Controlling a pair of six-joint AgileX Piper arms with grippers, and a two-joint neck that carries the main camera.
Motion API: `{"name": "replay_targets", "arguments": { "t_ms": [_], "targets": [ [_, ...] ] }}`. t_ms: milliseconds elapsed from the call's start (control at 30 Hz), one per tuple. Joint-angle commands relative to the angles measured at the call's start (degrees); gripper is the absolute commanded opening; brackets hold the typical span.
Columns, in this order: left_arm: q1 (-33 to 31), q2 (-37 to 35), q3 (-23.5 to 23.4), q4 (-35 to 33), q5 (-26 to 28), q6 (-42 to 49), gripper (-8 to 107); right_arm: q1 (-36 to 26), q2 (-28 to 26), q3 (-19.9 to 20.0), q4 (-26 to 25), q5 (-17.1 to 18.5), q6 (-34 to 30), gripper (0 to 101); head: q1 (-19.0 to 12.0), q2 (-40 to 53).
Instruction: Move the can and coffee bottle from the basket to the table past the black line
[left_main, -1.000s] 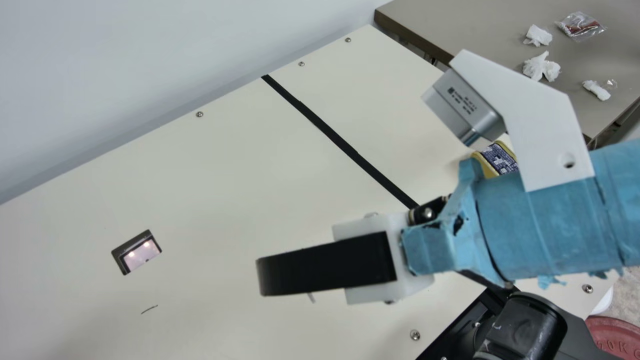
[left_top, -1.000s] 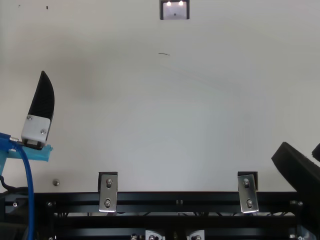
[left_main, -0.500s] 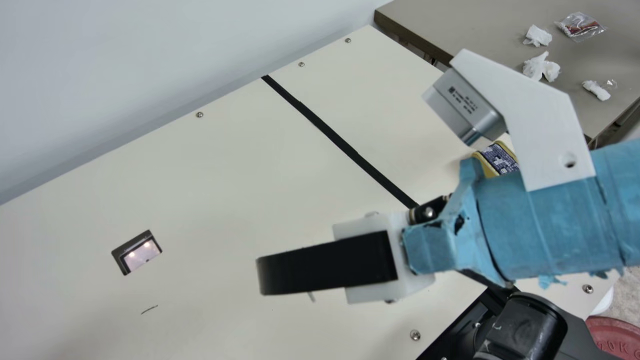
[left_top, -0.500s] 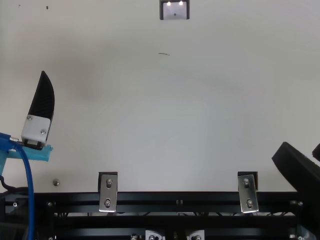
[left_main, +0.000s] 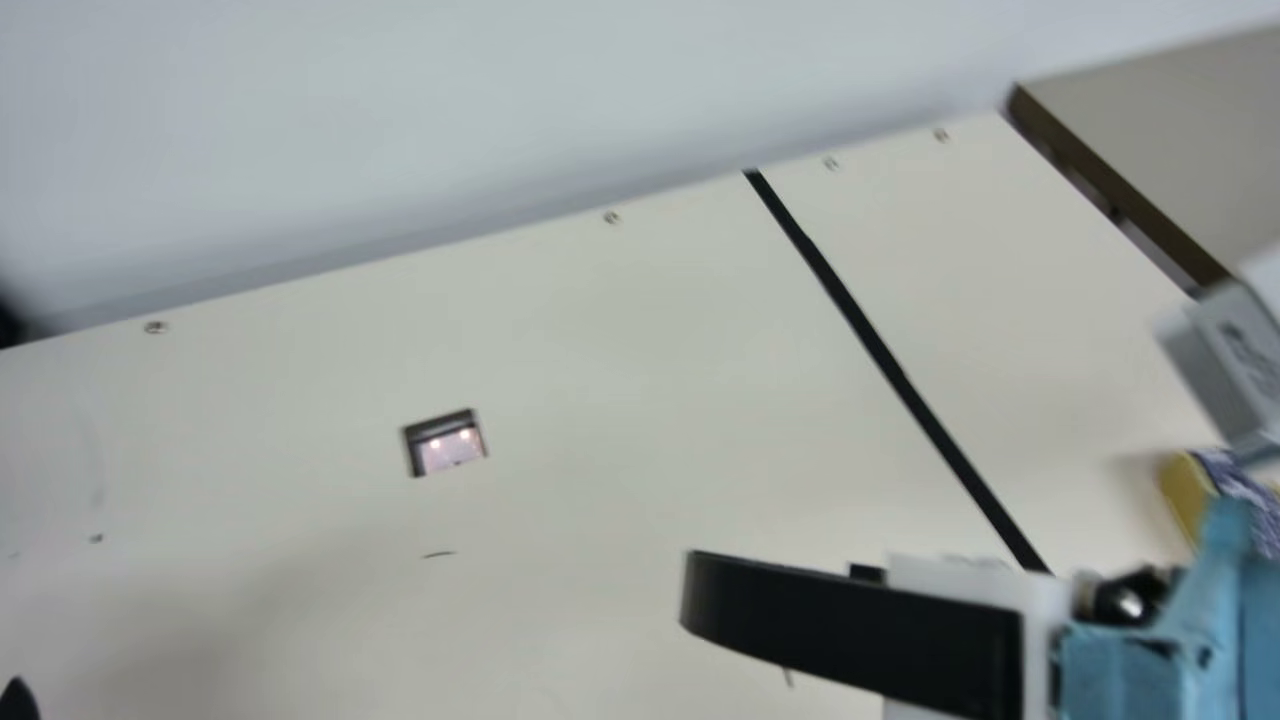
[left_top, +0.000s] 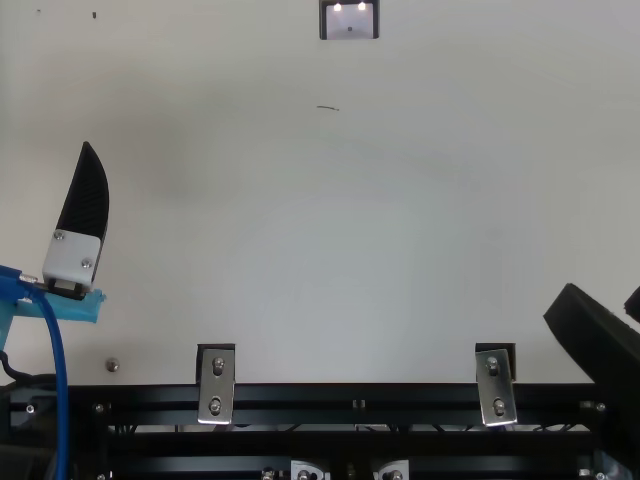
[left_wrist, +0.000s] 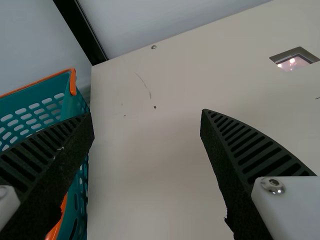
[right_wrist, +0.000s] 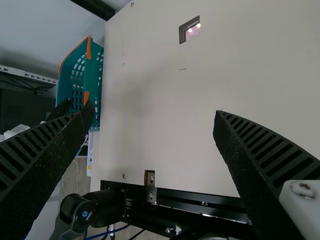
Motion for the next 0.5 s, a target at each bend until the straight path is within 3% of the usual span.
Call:
{"name": "replay_targets", "arguments": {
  "t_ms": [0,467],
  "targets": [
    [0.0,0.0,0.0,0.0,0.0,0.0,90,0.0,0.0,0.0,0.0,0.0,0.0,101,-2.1,3.7],
    [0.0,0.0,0.0,0.0,0.0,0.0,90,0.0,0.0,0.0,0.0,0.0,0.0,101,-8.9,28.9]
  ]
}}
